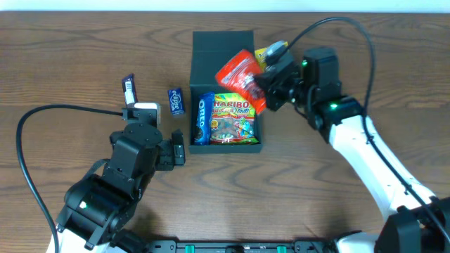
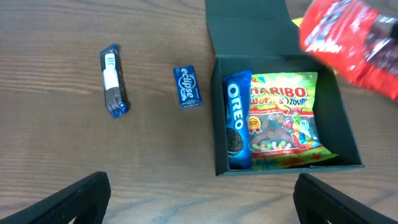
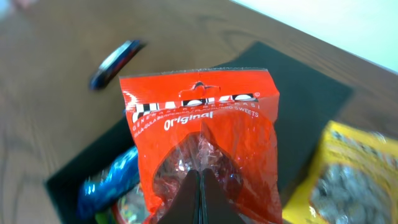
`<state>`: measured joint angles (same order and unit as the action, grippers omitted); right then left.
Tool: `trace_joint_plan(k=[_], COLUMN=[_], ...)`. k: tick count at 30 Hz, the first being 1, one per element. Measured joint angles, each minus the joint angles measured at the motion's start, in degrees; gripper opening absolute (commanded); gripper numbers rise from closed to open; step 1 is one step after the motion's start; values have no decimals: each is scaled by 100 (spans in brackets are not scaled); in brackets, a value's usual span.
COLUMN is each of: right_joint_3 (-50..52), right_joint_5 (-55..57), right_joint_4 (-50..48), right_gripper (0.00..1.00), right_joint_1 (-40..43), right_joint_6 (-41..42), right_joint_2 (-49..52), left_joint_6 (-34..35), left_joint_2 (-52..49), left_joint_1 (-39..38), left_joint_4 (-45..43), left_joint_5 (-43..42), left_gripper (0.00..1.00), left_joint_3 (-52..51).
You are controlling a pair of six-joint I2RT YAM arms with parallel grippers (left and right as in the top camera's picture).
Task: Pack container
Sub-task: 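Carry the red bag left and place it into the box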
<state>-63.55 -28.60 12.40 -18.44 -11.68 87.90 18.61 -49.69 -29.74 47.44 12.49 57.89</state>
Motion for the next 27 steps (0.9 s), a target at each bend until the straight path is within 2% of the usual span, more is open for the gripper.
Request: trace_joint_plan(k=[6,11,12,13,14,19,23,24,26,27], right_joint_3=[0,0,0,0,0,2,2,2,2,2], right_joint_5=[-140,-162,-160,-164,-170,-164,-140,-133,-153,-168], right_joint_4=[59,-52,-85,-131,-181,-647,-1163,-1305,-1401,-1390], right_gripper=[1,1,10,46,99,99,99,96,50,20], right_joint_1=[-350,-367,-367,-367,-367,-367,-350,-345,-323,-319], right_joint_6=[-1694,-2326,-2378,-2426,-2450,-2334,-1657,-1362,-831,-680], right_joint_2=[151,573,669,750,817,892,870,857,811,791], left_joint_6=[-85,-114,-114,-118,-131,-177,-192,-195,-195,-195], left_joint_2=[0,0,0,0,0,0,0,0,0,0], left_joint_1=[0,0,0,0,0,0,0,0,0,0], left_joint_4=[-7,-7,-7,-7,-9,-50,-76,-79,-83,-83], left_joint_5=[2,2,2,2,2,17,20,22,22,22], left_gripper=[95,95,95,95,95,95,95,95,95,95], left_joint_3=[0,0,0,0,0,0,0,0,0,0])
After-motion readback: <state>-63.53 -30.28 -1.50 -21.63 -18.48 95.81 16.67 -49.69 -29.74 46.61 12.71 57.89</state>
